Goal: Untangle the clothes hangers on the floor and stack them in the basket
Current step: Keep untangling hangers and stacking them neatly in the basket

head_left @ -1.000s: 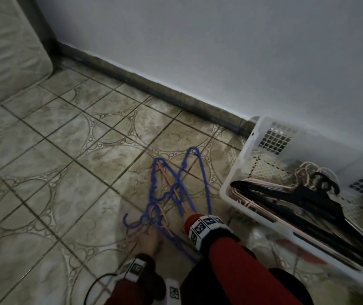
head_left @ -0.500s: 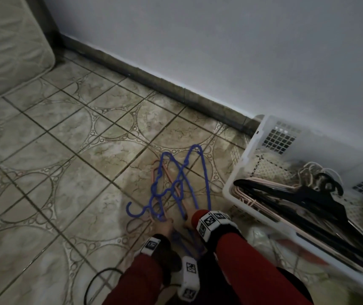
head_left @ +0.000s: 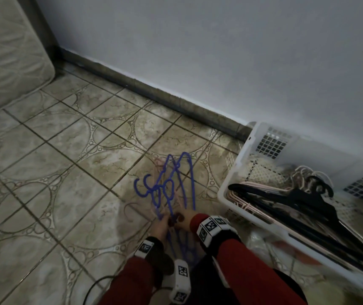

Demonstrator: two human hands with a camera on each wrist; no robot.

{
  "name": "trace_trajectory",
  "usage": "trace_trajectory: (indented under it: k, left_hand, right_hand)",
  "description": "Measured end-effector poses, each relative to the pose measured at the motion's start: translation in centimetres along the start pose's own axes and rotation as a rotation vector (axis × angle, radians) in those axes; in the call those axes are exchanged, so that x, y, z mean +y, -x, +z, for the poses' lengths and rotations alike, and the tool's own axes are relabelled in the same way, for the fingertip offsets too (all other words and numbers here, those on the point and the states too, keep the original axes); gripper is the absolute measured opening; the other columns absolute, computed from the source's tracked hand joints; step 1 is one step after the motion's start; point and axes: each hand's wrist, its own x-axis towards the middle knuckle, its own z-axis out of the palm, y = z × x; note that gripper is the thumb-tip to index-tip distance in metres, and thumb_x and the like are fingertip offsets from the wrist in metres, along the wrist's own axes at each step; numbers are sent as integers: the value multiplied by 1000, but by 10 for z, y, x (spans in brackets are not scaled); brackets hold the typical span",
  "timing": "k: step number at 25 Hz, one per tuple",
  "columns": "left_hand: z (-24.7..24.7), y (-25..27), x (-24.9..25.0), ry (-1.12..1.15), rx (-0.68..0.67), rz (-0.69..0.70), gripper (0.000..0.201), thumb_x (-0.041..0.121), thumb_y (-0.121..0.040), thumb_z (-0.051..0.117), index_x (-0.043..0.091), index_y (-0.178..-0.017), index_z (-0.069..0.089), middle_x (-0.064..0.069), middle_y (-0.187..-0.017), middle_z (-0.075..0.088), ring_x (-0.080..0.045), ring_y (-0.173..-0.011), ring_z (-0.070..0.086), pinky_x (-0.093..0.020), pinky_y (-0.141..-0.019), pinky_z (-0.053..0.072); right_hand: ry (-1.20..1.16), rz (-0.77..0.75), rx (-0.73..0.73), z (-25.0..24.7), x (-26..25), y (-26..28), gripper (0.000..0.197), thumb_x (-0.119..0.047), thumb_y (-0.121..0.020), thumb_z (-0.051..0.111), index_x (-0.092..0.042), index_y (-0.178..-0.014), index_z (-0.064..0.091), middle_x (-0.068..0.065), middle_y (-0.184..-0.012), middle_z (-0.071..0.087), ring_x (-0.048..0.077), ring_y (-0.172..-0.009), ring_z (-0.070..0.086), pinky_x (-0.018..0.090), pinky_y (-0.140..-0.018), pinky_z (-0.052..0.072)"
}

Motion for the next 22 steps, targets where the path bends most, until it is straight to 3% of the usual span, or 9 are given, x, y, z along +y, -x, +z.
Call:
trace_trajectory:
  k: [3, 6, 7, 9, 11, 13, 15, 18, 22]
  left_hand:
    - [10, 24, 31, -120, 41, 183, 40, 40, -93, 44, 10, -87, 69, -8, -67, 69, -24, -61, 60, -30, -53, 50]
    - [18, 51, 65, -149, 68, 338, 41, 42, -86, 56, 3, -86, 67, -20, -83, 69, -34, -80, 66, -47, -76, 54]
    - [18, 62, 75, -153, 63, 384, 33, 36, -86, 59, 4, -84, 66, -18, -81, 68, -32, -79, 66, -46, -76, 54]
    - [19, 89, 93, -166, 8, 495, 14, 21, -87, 60, 9, -79, 61, -8, -65, 61, -20, -57, 60, -28, -56, 52]
    - [19, 118, 111, -196, -58, 626, 9, 12, -88, 57, 13, -79, 56, 4, -46, 51, -6, -36, 43, -15, -36, 37]
    - [15, 142, 128, -280, -137, 741, 17, 11, -90, 55, 18, -75, 56, 3, -38, 46, -1, -31, 36, -13, -33, 31]
    - [15, 165, 142, -379, -254, 784, 16, 17, -89, 58, 19, -73, 59, 3, -40, 46, 0, -33, 39, -13, -37, 34]
    - [25, 207, 152, -710, -529, 841, 23, 43, -69, 71, 24, -81, 66, 5, -52, 52, -10, -48, 46, -18, -47, 35]
    - [66, 234, 159, -1018, -898, 763, 30, 41, -69, 75, 18, -74, 57, -5, -63, 51, -14, -56, 49, -15, -50, 39]
  right_hand:
    - [-116, -145, 182, -7, -20, 10, 43, -14, -89, 54, 2, -126, 43, 21, -132, 43, 32, -118, 47, 30, -94, 35]
    - [-180, -273, 333, -18, -36, 33, 41, -13, -90, 51, 0, -128, 42, 21, -130, 41, 32, -117, 46, 29, -93, 34]
    - [-211, -320, 371, -20, -40, 40, 40, -12, -89, 52, 0, -126, 44, 22, -126, 42, 33, -113, 48, 29, -91, 36]
    - [-257, -437, 417, -25, -42, 59, 38, -13, -88, 54, -2, -124, 46, 22, -120, 45, 32, -105, 53, 28, -86, 40]
    - [-317, -520, 457, -27, -39, 81, 36, -16, -87, 55, -7, -122, 49, 15, -115, 49, 14, -101, 55, 18, -84, 41]
    - [-419, -571, 598, -35, -33, 105, 39, -31, -83, 55, -16, -118, 50, 6, -108, 52, -13, -92, 49, 1, -78, 36]
    - [-434, -579, 792, -53, -16, 125, 45, -42, -77, 51, -27, -119, 42, 5, -113, 49, -14, -94, 45, -1, -82, 34]
    - [-222, -529, 1077, -92, 13, 162, 73, -30, -71, 64, -27, -132, 25, 13, -134, 39, 6, -121, 32, 25, -106, 28]
    - [288, -366, 1331, -130, 47, 232, 109, -27, -57, 80, -31, -137, 5, 3, -147, 13, 23, -138, 8, 52, -109, 13]
